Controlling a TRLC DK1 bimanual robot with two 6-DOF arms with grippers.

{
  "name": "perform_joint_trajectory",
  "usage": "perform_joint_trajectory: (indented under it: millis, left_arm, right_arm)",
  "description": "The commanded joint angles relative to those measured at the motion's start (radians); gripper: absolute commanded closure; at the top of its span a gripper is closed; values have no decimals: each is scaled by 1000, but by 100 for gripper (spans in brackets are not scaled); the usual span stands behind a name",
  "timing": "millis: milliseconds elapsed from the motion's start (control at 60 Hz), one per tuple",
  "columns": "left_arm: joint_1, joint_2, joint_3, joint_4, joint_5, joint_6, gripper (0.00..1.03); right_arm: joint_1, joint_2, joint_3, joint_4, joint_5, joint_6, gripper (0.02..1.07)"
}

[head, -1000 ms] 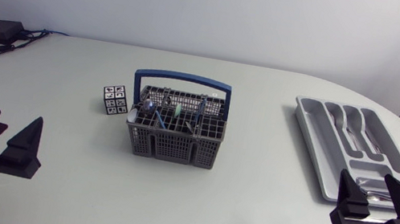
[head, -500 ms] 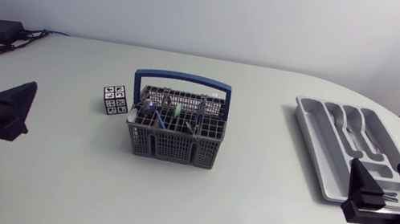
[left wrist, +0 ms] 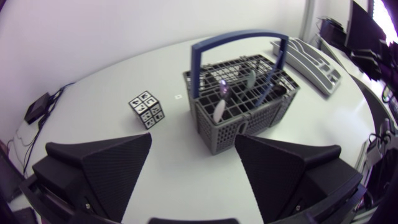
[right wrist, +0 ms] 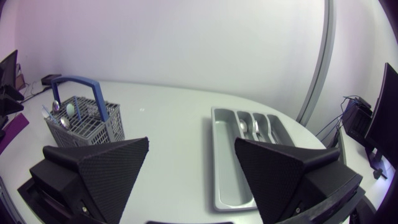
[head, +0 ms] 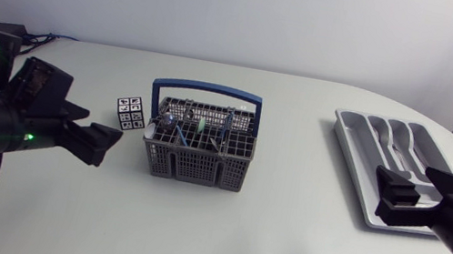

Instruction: Transfer all utensils from the basket to the drawer tray.

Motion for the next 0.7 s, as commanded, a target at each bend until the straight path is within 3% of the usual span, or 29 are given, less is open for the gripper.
perform_joint_trajectory:
  millis: [0,133,350,500,550,633,683]
  left_arm:
    - [-7,46,29,17,71,84,10]
    - [-21,95,21,54,193,159,11]
    - [-78,98,-49,213,237,206,11]
    - [-119,135,-89,345,269,239,27]
    - [-121,163,-86,376,271,239,29]
    - [-116,229,-78,448,292,240,44]
    - [-110,262,-78,486,317,242,46]
  right_arm:
    - [21,116,99,-81,10,16,7]
    - [41,232,187,-182,-51,-99,7]
    - [64,289,210,-234,-261,-262,7]
    - [64,347,225,-204,-306,-259,7]
    - [64,366,228,-204,-324,-260,7]
    - [74,389,222,-187,-329,-260,7]
    - [80,396,219,-176,-329,-262,7]
